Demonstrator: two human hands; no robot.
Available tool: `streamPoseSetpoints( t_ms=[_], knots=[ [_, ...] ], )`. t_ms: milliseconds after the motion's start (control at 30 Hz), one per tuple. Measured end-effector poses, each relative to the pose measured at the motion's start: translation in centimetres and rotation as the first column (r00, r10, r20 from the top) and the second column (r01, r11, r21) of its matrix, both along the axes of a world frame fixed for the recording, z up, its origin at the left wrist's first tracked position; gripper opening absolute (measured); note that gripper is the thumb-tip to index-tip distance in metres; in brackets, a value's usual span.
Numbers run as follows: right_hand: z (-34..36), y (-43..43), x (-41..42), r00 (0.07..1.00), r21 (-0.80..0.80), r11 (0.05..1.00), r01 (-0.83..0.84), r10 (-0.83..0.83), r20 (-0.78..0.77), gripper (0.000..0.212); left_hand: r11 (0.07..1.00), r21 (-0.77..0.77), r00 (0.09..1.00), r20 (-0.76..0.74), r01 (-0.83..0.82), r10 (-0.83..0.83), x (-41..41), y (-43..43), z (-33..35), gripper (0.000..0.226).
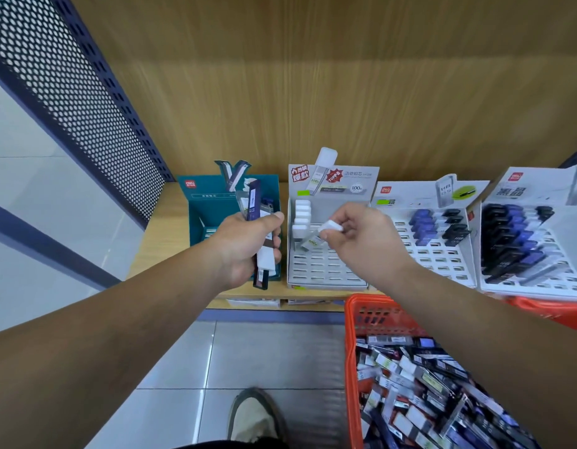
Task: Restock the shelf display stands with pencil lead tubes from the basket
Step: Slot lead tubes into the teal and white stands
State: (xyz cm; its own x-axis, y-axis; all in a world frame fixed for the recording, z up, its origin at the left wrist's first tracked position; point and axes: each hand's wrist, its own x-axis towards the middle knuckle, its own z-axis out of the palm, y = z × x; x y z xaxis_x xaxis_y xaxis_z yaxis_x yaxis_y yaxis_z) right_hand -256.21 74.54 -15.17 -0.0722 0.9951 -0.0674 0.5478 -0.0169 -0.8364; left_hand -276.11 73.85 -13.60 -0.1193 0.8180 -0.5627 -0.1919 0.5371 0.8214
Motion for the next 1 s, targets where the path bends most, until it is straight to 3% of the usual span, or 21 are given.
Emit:
streamPoseSetpoints(
  t_ms=[400, 700, 867, 1000],
  knots=[
    [-2.2, 0.7, -2.0, 0.924, 0.082, 0.959, -0.271, 0.235, 0.302, 0.007, 1.0, -0.02, 1.0, -0.019, 0.02, -0.02, -0.6, -0.3, -0.7, 0.017],
    [-2.2, 1.3, -2.5, 0.939, 0.17, 0.962, -0.215, 0.156, 0.308, 0.014, 1.0, 0.005, 0.999, -0.034, 0.01, -0.01, -0.6, -0.2, -1.1, 0.022],
    [-2.4, 1.1, -2.5, 0.936, 0.165, 0.955, -0.245, 0.188, 0.298, 0.01, 1.0, 0.001, 0.999, -0.04, 0.022, -0.022, -0.7, -0.3, -1.2, 0.021],
    [-2.0, 0.9, -2.8, 0.877, 0.14, 0.925, -0.353, 0.275, 0.395, 0.005, 1.0, 0.003, 0.998, -0.058, 0.018, -0.018, -0.8, -0.3, -1.1, 0.026]
  ],
)
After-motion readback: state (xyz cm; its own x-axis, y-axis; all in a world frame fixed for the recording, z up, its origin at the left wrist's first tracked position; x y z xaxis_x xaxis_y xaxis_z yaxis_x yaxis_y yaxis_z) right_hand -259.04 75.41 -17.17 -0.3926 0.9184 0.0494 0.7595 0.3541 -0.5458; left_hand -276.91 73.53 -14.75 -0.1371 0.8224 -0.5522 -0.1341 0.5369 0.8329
